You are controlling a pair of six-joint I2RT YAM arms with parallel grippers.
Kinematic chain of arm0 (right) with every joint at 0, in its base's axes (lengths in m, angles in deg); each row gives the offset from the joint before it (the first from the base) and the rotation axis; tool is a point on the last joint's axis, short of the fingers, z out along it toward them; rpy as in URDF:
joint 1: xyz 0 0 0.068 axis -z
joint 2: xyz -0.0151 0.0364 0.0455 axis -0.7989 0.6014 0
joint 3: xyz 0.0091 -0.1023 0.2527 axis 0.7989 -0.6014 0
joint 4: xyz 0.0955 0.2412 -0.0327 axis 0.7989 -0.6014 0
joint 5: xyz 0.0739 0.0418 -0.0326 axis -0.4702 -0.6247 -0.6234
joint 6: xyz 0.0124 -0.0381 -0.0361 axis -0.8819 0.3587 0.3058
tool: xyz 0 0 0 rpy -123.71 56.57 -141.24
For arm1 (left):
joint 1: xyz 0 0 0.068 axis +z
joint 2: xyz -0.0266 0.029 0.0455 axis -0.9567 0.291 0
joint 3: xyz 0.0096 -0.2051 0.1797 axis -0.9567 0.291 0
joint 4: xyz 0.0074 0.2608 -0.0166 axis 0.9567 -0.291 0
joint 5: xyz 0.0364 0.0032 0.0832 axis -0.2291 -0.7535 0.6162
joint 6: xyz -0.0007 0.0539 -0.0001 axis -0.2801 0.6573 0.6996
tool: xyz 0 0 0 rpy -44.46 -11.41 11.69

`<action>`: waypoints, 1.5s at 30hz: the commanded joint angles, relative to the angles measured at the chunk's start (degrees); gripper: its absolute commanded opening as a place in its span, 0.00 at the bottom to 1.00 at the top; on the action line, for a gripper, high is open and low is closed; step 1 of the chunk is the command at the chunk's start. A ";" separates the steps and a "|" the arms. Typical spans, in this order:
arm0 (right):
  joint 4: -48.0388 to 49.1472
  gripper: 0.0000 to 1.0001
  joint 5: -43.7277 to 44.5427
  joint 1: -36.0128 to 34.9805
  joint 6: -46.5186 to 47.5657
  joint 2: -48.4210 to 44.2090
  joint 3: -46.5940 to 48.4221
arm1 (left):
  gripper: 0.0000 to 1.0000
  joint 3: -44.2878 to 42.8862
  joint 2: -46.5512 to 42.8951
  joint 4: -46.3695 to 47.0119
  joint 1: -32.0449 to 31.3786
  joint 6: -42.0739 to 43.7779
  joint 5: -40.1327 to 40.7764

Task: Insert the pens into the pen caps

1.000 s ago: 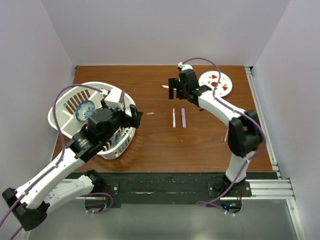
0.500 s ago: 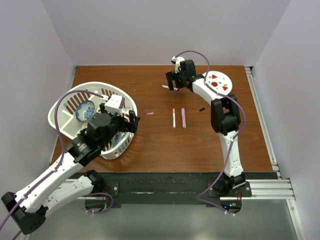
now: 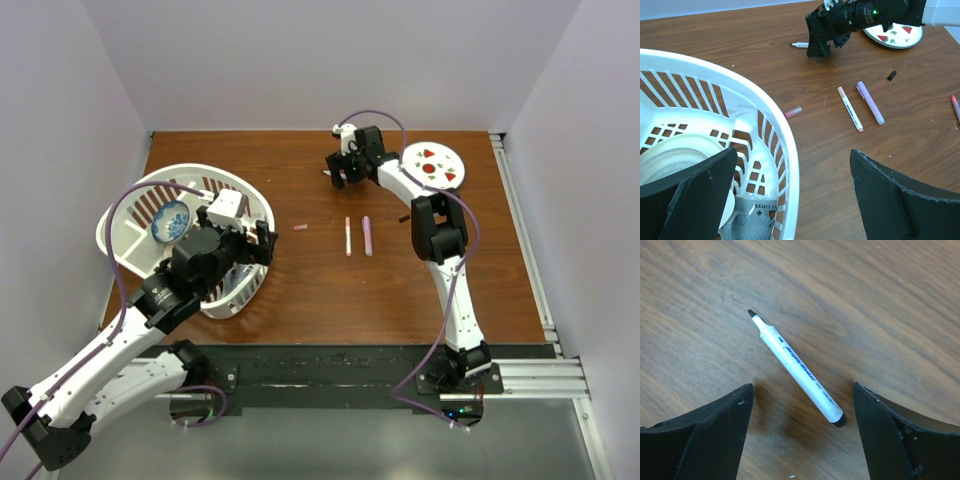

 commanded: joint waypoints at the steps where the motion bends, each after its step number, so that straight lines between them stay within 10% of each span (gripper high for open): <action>1: -0.89 0.80 -1.98 0.36 1.20 -0.82 2.07 | 1.00 0.05 -0.11 1.41 0.24 1.01 1.14; 21: -3.61 0.19 5.05 -1.92 0.85 -8.73 -9.97 | 0.99 0.05 -1.96 1.06 0.41 -0.14 0.53; 33: -4.41 0.39 5.59 -2.45 -2.93 -3.90 -4.35 | 0.99 0.14 -2.49 1.23 0.41 -0.31 1.05; 45: -5.20 0.00 5.50 -3.50 -3.54 -3.36 -1.97 | 0.98 0.14 -2.93 1.41 1.38 0.21 1.15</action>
